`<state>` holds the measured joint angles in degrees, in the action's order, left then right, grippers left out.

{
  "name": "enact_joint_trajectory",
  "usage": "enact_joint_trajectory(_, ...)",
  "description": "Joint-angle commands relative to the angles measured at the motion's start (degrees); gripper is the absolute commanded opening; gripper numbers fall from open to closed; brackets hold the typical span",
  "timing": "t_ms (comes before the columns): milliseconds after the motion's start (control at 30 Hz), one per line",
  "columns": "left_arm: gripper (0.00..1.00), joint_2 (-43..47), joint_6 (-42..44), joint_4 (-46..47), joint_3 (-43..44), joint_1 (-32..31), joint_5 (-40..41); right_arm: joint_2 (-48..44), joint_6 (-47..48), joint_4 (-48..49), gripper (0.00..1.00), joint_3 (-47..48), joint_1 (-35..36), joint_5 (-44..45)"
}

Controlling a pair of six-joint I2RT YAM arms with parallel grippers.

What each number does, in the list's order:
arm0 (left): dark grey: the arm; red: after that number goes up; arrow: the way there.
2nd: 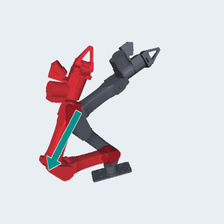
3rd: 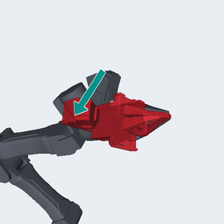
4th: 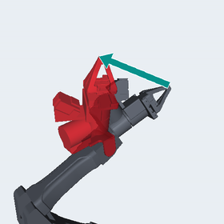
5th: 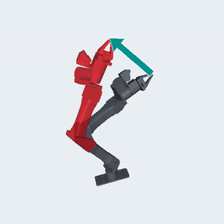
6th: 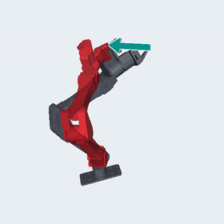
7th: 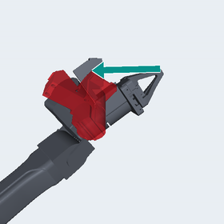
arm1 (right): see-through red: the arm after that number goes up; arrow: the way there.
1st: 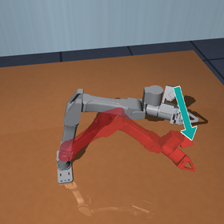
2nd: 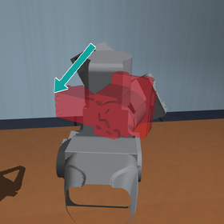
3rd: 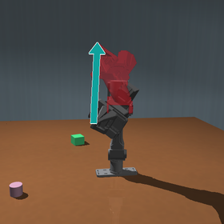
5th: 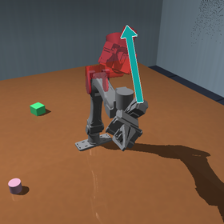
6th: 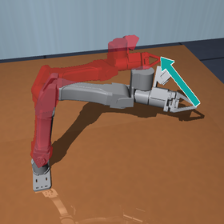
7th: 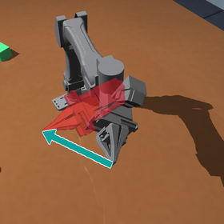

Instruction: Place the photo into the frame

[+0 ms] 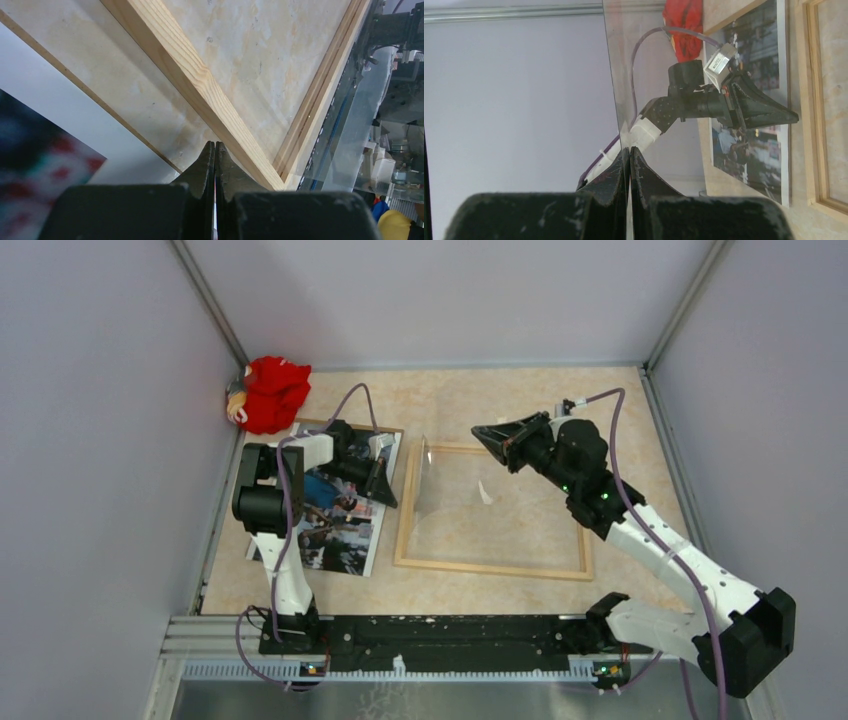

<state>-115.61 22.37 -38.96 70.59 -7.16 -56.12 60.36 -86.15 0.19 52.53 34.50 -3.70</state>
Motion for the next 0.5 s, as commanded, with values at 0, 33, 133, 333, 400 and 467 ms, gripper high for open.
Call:
enact_joint_trajectory(0, 0.00, 2.67, 0.22, 1.05, -0.19, -0.31, -1.84, -1.41, 0.66, 0.96, 0.00, 2.33, 0.70, 1.25)
enact_joint_trajectory(33, 0.00, 2.67, 0.15, 1.05, -0.19, -0.31, -1.81, -1.58, 0.57, 0.77, 0.00, 1.86, 0.53, 1.50)
enact_joint_trajectory(133, 0.00, 2.67, 0.31, 1.08, -0.43, -0.31, -1.78, -2.50, 0.58, 0.02, 0.00, 0.32, -0.49, 1.69)
enact_joint_trajectory(333, 0.00, 2.57, 0.40, 0.64, -0.15, -0.32, -1.96, -5.83, 2.50, -5.12, 0.00, -3.04, -6.53, -1.57)
enact_joint_trajectory(400, 0.00, 2.58, 0.56, 0.41, 0.08, -0.37, -1.99, -7.11, 3.88, -6.57, 0.00, -4.57, -9.55, -4.04)
enact_joint_trajectory(467, 0.00, 2.50, 0.80, -0.06, 0.39, -0.40, -2.08, -7.97, 5.49, -7.52, 0.00, -6.33, -13.85, -7.99)
